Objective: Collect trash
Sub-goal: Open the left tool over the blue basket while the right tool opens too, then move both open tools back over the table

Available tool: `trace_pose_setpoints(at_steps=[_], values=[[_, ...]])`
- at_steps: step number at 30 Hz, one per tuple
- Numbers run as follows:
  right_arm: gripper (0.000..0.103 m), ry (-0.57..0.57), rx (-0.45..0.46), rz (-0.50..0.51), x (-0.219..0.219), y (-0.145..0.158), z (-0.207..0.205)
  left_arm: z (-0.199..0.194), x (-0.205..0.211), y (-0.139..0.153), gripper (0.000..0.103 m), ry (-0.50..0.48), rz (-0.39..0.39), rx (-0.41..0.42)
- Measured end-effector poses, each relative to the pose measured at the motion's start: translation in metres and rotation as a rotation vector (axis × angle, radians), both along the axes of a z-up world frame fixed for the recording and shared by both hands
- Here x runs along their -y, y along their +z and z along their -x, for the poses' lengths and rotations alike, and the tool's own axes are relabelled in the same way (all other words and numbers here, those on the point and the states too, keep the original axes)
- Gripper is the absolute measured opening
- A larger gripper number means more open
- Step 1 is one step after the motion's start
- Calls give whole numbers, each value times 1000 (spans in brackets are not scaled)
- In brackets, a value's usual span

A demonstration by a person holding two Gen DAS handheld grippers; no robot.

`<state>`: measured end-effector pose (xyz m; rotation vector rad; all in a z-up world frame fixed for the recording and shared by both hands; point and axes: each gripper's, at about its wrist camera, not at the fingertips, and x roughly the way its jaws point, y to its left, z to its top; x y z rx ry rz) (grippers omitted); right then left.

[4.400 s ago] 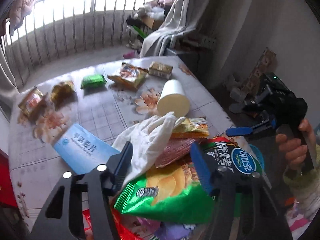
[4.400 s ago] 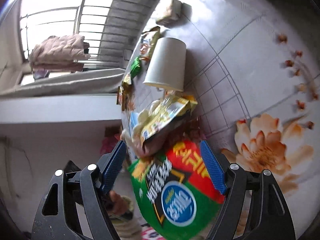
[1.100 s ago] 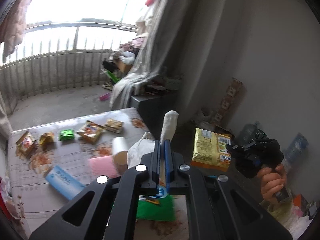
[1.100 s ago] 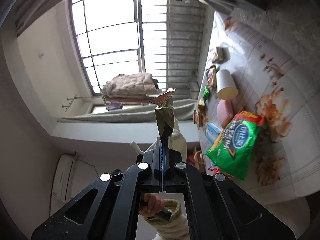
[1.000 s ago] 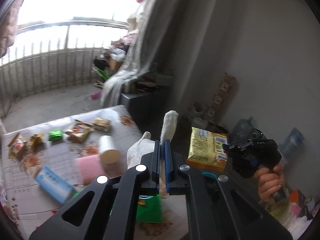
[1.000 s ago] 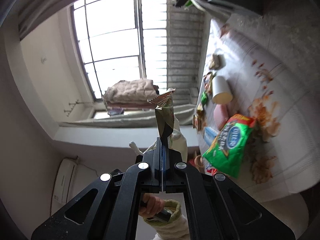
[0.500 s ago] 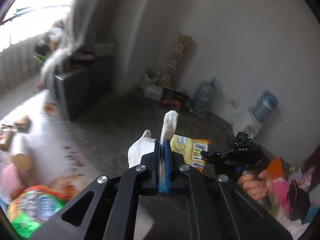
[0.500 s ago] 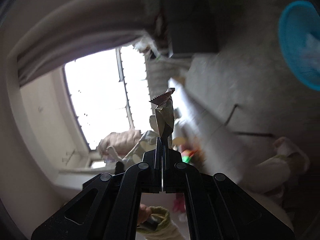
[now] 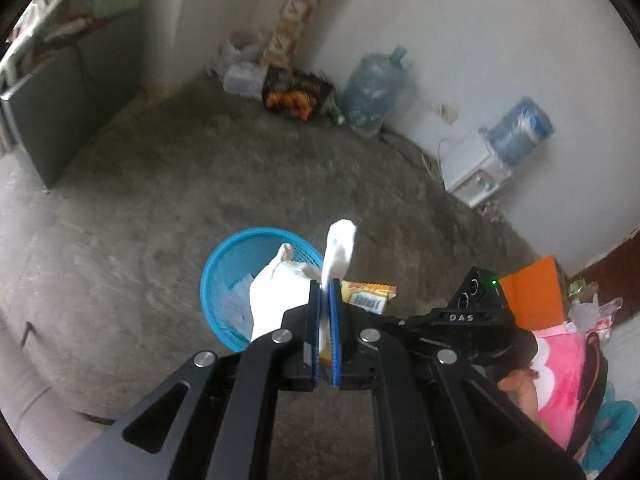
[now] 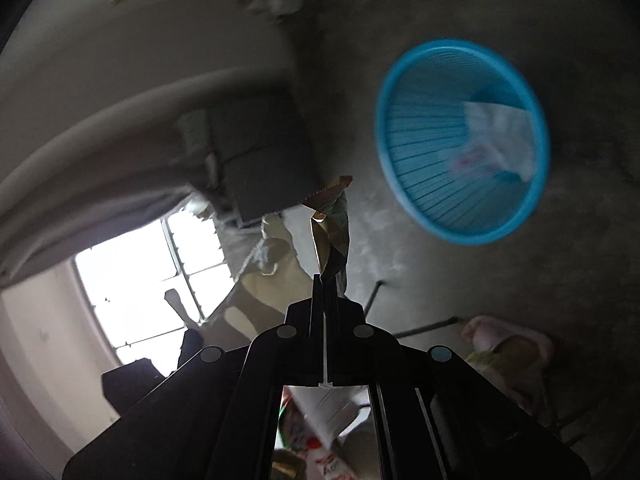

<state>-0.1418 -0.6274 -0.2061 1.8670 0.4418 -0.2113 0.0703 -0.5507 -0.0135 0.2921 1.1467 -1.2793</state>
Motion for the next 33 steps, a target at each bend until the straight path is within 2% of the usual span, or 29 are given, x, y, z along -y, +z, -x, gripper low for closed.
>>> trace_pose_setpoints(at_steps=[3,4,5,6,7,11,17,22,26,29,33], values=[[3,-36,-50,-34,6,-30,2,7,25,-29,4,-19,-35,-26],[5,-45,-79,-27,9,-37,2,8,33,-37,9,-25,-46,-29],[14,-54,-116,-20,11,-45,2,10,41,-46,14,-29,-72,-29],[24,-65,-141,-16,8,-51,1,11,45,-53,31,-31,-89,-28],[26,-77,-162,-12,9,-57,3,12,47,-58,48,-25,-101,-24],[40,-114,-165,-33,1,-72,11,13,33,-59,62,-14,-87,-11],[48,-134,-170,-23,-16,-69,21,5,10,-35,68,25,-53,12],[54,-129,-138,9,-21,-43,25,1,-22,-4,73,72,-17,-7],[63,-99,-94,73,-31,-19,25,2,-64,22,77,91,-6,9],[64,-41,-56,121,-38,-2,17,-1,-103,42,79,116,0,32],[65,60,-29,178,-49,24,0,-12,-163,70,81,189,47,56]])
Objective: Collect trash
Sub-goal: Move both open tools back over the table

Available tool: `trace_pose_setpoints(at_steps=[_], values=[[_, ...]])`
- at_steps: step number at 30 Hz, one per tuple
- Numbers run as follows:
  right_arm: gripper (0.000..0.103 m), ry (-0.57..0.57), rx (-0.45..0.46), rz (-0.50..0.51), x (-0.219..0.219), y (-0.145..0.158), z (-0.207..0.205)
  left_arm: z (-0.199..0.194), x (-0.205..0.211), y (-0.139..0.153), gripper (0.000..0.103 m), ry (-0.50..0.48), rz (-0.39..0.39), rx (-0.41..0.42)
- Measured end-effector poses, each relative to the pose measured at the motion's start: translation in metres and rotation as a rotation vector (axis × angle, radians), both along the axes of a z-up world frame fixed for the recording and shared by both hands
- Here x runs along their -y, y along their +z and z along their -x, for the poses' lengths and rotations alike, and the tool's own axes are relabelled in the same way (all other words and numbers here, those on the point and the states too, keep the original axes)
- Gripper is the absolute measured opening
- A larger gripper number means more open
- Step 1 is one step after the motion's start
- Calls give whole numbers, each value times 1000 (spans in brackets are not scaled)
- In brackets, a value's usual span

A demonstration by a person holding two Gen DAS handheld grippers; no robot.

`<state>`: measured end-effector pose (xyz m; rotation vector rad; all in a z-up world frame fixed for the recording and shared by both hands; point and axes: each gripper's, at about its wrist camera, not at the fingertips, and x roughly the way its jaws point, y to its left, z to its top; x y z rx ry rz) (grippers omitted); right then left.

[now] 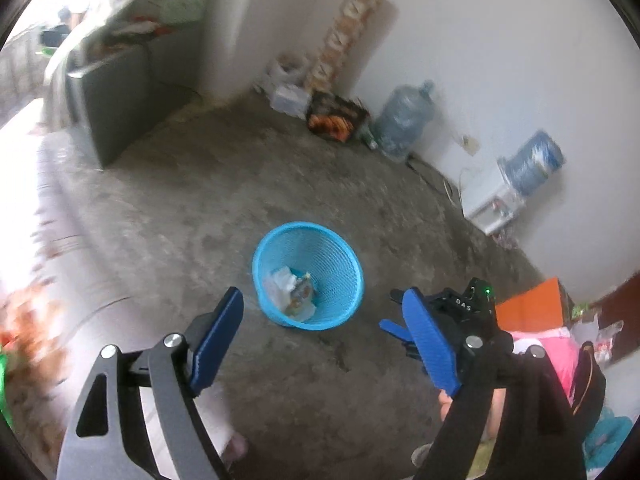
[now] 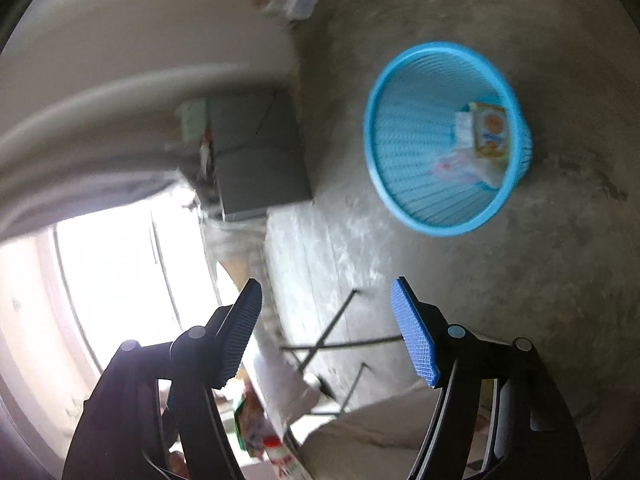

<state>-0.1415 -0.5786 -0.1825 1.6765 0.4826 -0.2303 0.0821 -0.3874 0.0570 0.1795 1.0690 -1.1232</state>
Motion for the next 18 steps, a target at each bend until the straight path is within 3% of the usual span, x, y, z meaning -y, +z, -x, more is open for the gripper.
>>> trace_pose_setpoints(at_steps=[13,18], values=[[67,333,57,263,-56,100,-95,-66,-235,70,86,411,138,127],[67,495,72,368,-98,137,-151,-92,-307,77,90,563,144,148]])
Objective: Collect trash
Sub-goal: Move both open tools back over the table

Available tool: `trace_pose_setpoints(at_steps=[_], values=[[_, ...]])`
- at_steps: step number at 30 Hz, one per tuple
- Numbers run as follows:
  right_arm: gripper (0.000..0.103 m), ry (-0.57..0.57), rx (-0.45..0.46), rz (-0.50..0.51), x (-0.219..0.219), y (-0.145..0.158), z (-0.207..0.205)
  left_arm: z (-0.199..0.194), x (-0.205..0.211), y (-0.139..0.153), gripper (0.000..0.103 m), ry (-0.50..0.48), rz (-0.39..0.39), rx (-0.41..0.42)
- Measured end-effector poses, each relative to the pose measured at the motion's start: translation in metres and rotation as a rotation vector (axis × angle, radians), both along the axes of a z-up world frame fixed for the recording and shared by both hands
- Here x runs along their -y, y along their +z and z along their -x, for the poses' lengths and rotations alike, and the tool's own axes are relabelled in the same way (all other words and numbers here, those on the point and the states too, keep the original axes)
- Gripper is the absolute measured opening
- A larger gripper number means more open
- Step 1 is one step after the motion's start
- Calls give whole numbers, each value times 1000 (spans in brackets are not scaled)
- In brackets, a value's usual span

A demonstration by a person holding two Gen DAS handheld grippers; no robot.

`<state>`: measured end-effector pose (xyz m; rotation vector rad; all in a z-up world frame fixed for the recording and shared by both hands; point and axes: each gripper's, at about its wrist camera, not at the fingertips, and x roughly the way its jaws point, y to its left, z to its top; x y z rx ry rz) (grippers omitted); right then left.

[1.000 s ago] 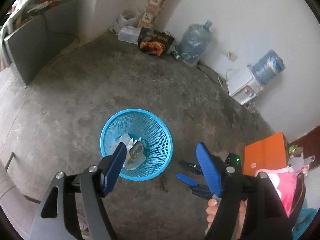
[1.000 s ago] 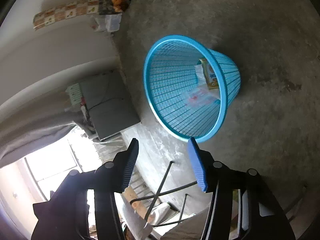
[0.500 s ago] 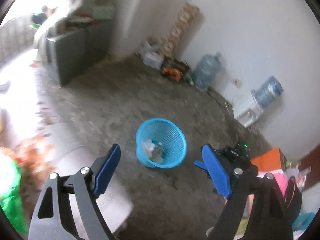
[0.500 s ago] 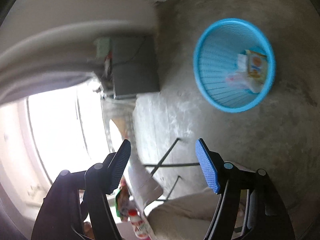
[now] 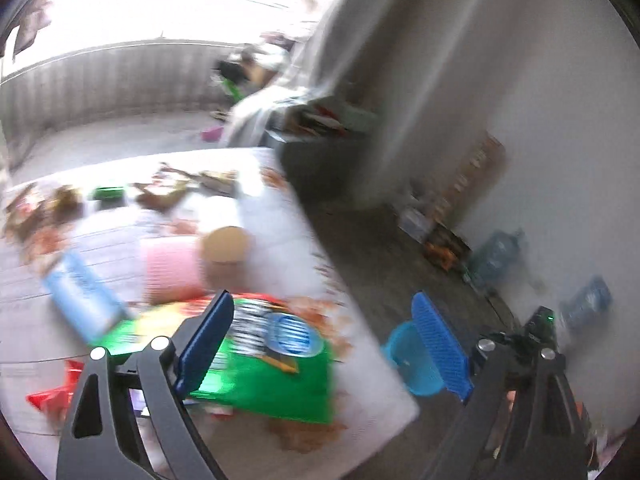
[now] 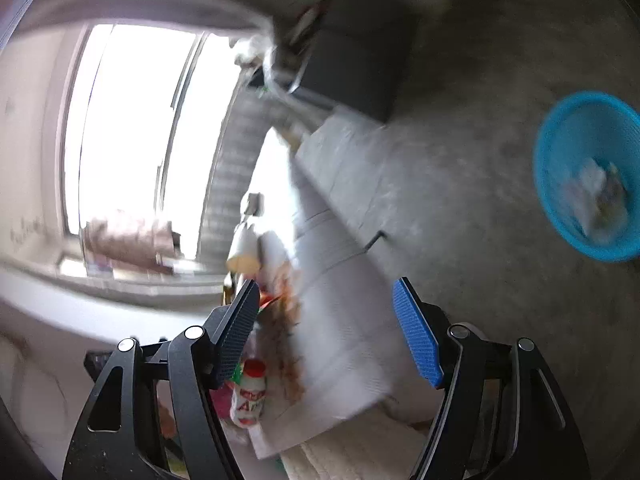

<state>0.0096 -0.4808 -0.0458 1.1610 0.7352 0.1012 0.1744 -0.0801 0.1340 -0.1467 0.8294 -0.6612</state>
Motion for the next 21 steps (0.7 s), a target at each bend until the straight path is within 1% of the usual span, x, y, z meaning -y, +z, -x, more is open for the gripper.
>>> trace_pose_setpoints(at_steps=[4,5,6,7,8,10,12,14,16,18,19,21], values=[[67,133,12,93,-42,32,-53,-35,-46,-12,91,83,4,-89],[67,155,13,116,-49,37,-63,-46,-58,-18,91,109,-1,-125],[67,188,18,158,-62,46,-77,-55,-63,-22,91,123,-2,-144],[67,214,23,195,-72,51,-88,-66,-72,-30,91,144,-4,-182],[67,247,27,255,-88,60,-104,-75,-79,-35,91,158,-7,-206],[67,300,37,333,-110,70,-124,-91,-89,-47,91,189,-9,-257],[67,374,47,404,-138,76,-152,-110,-95,-59,91,190,-5,-308],[67,419,48,457,-156,80,-172,-125,-91,-71,91,186,-8,-349],[63,460,52,528,-177,78,-196,-141,-86,-80,91,178,-15,-384],[54,505,60,584,-195,79,-216,-155,-80,-89,91,170,-32,-418],[52,524,66,617,-206,80,-225,-160,-76,-93,91,162,-40,-431],[46,556,79,700,-224,76,-241,-171,-69,-102,91,141,-58,-463]])
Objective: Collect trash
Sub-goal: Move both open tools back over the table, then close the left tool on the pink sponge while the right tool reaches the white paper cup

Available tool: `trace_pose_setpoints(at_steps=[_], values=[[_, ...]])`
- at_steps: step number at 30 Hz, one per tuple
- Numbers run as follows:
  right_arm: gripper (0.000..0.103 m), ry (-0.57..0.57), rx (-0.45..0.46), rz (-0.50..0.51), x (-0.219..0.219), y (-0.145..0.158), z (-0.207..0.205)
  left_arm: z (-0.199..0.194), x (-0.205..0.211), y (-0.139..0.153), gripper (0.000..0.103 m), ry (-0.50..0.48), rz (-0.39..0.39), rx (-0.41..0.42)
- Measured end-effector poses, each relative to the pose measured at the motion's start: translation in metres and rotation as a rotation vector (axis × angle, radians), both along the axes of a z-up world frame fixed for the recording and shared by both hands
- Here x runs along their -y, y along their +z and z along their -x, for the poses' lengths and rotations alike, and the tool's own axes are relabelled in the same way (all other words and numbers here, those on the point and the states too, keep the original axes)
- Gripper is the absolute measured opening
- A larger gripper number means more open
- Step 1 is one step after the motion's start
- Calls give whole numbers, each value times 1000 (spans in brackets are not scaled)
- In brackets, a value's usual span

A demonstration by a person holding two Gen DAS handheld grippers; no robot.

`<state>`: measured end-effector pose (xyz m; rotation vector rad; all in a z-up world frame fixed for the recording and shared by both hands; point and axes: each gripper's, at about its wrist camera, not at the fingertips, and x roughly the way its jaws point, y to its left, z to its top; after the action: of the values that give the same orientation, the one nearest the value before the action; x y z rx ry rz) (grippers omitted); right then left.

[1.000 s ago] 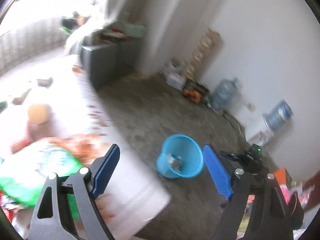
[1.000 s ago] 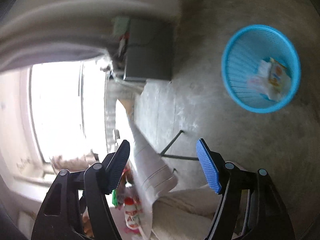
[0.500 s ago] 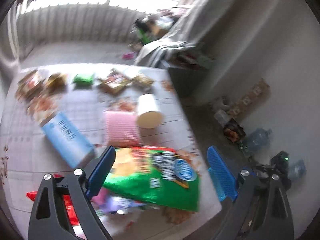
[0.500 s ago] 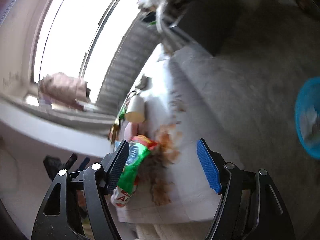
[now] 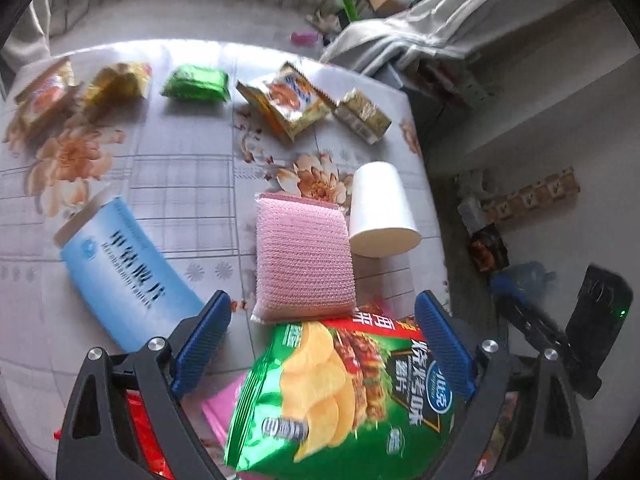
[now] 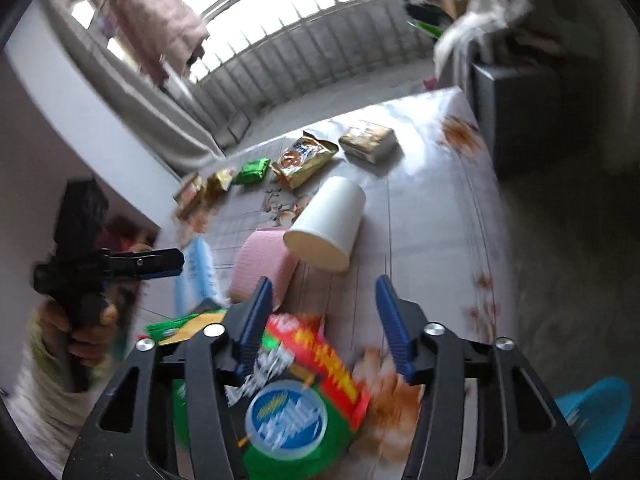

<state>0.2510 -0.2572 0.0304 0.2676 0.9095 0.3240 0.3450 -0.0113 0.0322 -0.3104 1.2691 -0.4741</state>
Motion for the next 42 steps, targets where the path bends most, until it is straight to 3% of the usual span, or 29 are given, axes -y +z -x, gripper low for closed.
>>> trace_pose_setpoints(at_steps=[7,15,22,26,29,31,42], values=[[33,97,8,109,-36,-18,-38,-19,22,-26,91,-56,-53,-77],[18,121,-9,160,-50,-33,-56,-22,32,-32,91,-86,-86,-60],[16,99,-7,228,-50,-40,-61,-29,38,-34,91,-85,-102,-58],[15,88,3,231,-49,-43,-66,-32,41,-35,91,-85,-108,-63],[3,78,-7,215,-47,-48,-72,-34,43,-38,91,-86,-116,-67],[1,69,-4,205,-46,-49,-74,-35,45,-40,91,-83,-119,-70],[0,31,21,190,-32,-43,-59,-46,57,-52,91,-75,-169,-74]])
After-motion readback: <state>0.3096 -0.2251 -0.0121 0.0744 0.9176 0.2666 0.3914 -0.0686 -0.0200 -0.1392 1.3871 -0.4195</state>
